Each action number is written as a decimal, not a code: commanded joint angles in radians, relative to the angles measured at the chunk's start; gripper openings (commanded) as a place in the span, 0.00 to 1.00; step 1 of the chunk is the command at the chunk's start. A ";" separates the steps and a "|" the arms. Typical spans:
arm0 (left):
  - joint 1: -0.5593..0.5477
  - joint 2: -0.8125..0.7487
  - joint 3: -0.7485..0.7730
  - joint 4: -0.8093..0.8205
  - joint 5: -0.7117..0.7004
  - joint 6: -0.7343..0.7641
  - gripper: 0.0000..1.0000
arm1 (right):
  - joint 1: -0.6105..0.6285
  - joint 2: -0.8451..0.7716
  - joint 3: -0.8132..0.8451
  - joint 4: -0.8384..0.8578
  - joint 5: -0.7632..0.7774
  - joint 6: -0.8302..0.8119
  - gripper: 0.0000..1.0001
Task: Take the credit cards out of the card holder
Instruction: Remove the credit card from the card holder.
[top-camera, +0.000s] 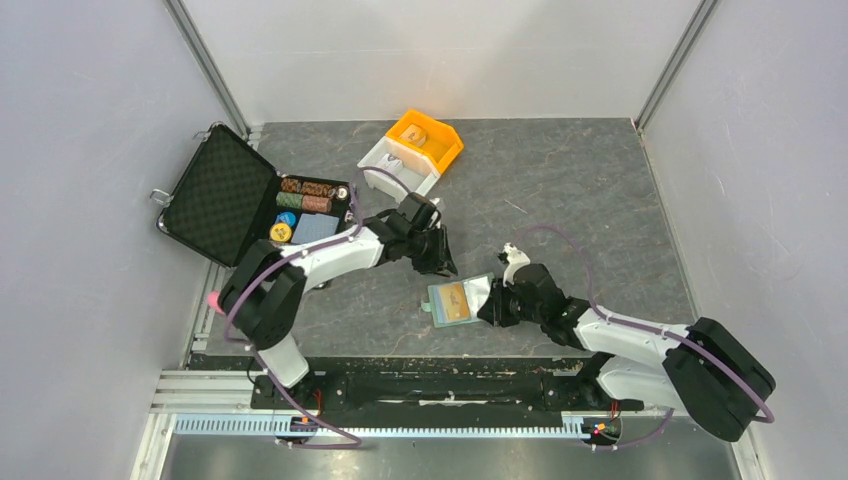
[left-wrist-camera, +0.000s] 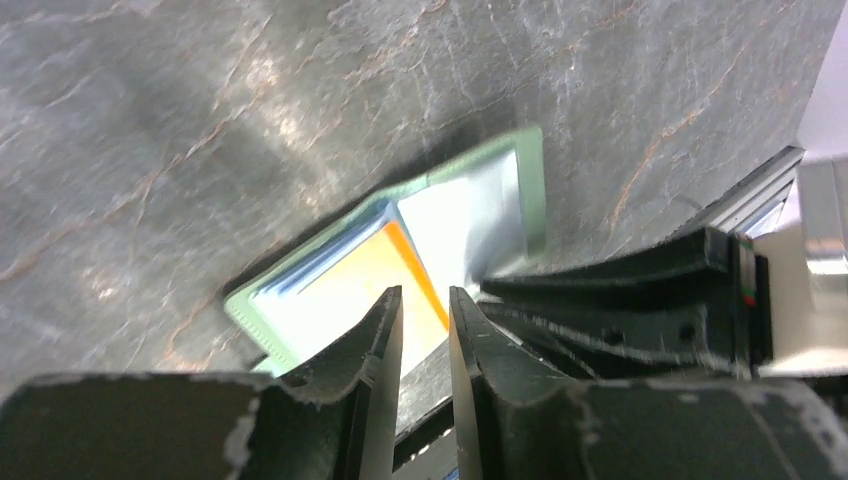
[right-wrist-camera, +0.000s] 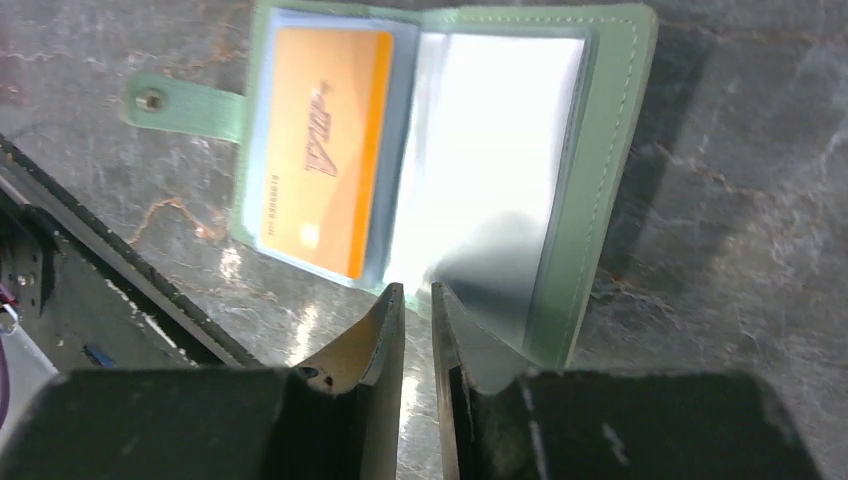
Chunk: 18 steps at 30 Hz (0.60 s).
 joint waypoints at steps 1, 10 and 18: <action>-0.001 -0.103 -0.119 0.015 -0.017 -0.005 0.30 | -0.010 0.013 -0.067 0.130 0.021 0.037 0.19; -0.009 -0.133 -0.278 0.117 -0.014 -0.039 0.29 | -0.012 0.003 -0.033 0.135 -0.019 0.054 0.21; -0.008 -0.110 -0.301 0.137 -0.027 -0.020 0.28 | -0.050 0.069 0.030 0.149 -0.106 0.024 0.25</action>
